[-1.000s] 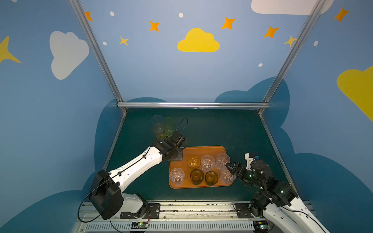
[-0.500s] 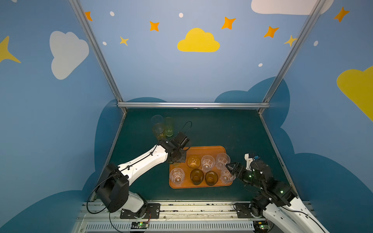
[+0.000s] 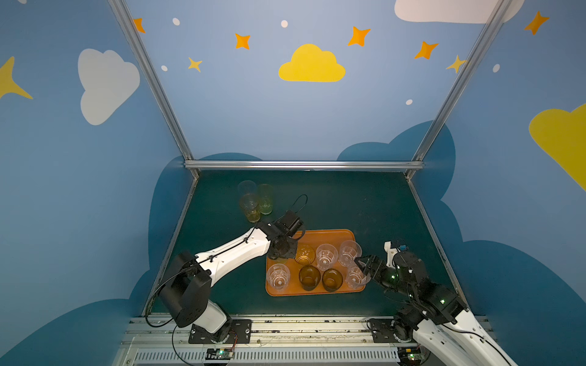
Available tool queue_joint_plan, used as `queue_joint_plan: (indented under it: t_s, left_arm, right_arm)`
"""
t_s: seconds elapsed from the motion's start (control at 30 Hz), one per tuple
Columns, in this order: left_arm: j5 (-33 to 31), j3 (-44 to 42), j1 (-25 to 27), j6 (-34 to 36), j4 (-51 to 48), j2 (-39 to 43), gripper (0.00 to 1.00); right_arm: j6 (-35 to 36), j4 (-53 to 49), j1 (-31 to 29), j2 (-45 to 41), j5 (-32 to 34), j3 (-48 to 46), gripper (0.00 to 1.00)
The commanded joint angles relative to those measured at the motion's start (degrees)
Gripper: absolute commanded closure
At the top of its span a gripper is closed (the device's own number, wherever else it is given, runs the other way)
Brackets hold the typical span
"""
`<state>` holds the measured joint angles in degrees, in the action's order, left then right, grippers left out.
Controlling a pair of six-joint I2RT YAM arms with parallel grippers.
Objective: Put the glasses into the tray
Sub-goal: 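Carry the pale green glass with the left gripper over the tray's corner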
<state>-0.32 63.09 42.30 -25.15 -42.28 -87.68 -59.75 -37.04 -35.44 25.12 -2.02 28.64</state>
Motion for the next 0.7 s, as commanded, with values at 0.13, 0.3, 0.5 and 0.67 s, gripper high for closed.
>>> queue_joint_plan:
  t_s: [0.13, 0.3, 0.5, 0.67]
  left_arm:
    - [0.0, 0.6, 0.2, -0.2, 0.7, -0.9, 0.96]
    - [-0.4, 0.9, 0.2, -0.2, 0.5, -1.5, 0.9]
    - [0.0, 0.5, 0.3, -0.3, 1.3, -1.0, 0.87]
    - [-0.3, 0.7, 0.4, -0.1, 1.0, -0.4, 0.86]
  right_arm:
    - [-0.1, 0.1, 0.3, 0.5, 0.9, 0.1, 0.13]
    - [-0.1, 0.1, 0.3, 1.7, 1.0, 0.4, 0.13]
    - [-0.1, 0.1, 0.3, 2.7, 1.0, 0.7, 0.13]
    - [-0.3, 0.2, 0.4, 2.6, 1.1, 0.4, 0.13]
